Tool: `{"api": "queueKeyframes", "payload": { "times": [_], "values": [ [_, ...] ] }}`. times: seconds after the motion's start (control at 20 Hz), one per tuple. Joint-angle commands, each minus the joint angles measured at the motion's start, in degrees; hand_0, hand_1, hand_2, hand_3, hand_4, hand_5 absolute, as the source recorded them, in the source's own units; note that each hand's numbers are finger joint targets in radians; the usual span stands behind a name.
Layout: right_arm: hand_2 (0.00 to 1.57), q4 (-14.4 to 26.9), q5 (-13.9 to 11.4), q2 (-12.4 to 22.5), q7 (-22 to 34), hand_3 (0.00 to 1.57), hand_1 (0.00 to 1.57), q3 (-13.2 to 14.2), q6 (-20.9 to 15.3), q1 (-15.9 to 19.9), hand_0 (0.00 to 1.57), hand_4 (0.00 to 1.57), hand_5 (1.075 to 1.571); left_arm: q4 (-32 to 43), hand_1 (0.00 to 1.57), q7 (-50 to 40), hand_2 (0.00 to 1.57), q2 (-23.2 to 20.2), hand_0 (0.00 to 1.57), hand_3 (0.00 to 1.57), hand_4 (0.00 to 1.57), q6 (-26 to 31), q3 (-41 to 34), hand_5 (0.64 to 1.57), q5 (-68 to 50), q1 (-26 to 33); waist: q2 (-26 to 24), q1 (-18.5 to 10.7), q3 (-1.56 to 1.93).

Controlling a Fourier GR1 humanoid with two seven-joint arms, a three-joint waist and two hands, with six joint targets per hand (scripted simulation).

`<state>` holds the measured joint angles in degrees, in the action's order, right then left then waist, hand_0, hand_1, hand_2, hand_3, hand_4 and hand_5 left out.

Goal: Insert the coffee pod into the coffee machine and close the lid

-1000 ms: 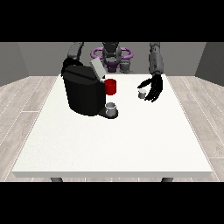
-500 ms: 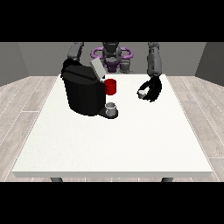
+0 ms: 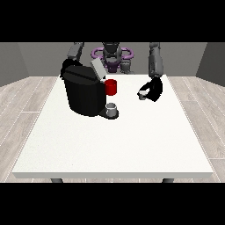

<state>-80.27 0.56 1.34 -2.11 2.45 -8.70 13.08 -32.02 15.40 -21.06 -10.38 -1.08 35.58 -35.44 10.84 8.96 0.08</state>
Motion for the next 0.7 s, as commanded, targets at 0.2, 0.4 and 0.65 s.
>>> {"api": "queueKeyframes", "payload": {
  "times": [0.2,0.4,0.65],
  "values": [
    [0.0,5.96,0.21,-0.69,-1.45,0.0,0.0,1.76,-1.64,-0.05,0.0,0.46,1.571,-3.8,1.4,1.36,1.42,-0.59,1.4,1.36,0.6,10.49,0.5,1.571,-1.39,-5.97,-4.14,-2.27,-0.07],
    [0.0,8.75,0.79,0.32,-3.38,0.0,0.0,2.11,0.52,-2.71,0.0,0.49,1.571,-6.21,1.29,-2.09,1.36,1.11,1.29,1.34,0.56,13.29,1.45,1.571,-0.88,-6.98,-7.58,-2.59,-0.07],
    [0.0,10.26,-0.07,-0.52,-3.81,0.0,0.0,0.83,0.36,0.19,0.0,0.46,1.571,-8.72,1.25,-2.94,1.33,0.9,1.25,1.29,0.57,16.86,1.76,1.571,-0.63,-12.52,-6.66,-2.64,-0.07]
  ]
}}
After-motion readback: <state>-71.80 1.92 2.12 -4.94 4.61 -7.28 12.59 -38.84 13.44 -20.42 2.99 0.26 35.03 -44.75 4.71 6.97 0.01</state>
